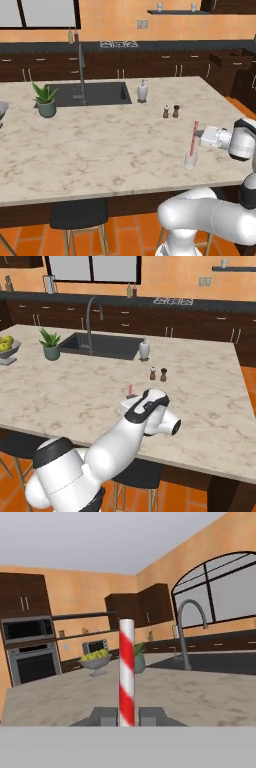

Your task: Take a straw from the drawer in front and place it inside the glass cup on the dining counter.

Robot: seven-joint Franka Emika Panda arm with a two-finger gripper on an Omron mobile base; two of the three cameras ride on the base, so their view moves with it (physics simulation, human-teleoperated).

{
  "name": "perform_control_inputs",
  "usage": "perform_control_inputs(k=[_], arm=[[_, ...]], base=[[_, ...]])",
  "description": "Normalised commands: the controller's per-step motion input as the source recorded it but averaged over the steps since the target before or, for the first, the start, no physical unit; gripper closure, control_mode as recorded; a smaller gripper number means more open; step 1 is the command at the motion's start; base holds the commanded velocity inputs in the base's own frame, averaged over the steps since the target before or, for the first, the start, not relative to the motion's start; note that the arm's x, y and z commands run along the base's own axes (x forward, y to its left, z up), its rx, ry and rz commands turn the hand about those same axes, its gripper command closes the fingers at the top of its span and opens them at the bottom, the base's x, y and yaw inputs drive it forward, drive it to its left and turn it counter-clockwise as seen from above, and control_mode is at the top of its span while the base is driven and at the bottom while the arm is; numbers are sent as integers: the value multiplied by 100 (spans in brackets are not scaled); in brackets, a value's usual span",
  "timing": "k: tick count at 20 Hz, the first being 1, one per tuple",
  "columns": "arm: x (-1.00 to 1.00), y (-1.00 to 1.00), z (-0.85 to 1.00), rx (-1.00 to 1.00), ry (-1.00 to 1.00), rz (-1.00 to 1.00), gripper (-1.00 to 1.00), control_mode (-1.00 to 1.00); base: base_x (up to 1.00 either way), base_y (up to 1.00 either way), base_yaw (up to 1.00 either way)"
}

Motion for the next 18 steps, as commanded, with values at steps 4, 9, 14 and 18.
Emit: perform_control_inputs(k=[4,9,14,18], arm=[[0,0,-31,-3,-5,0,100,-100],[10,0,-38,-5,-7,0,100,-100],[15,0,-28,-4,-7,0,-100,-100],[1,-17,3,-2,-2,-1,-100,-100]], base=[[0,0,0],[0,0,0],[0,0,0],[0,0,0]])
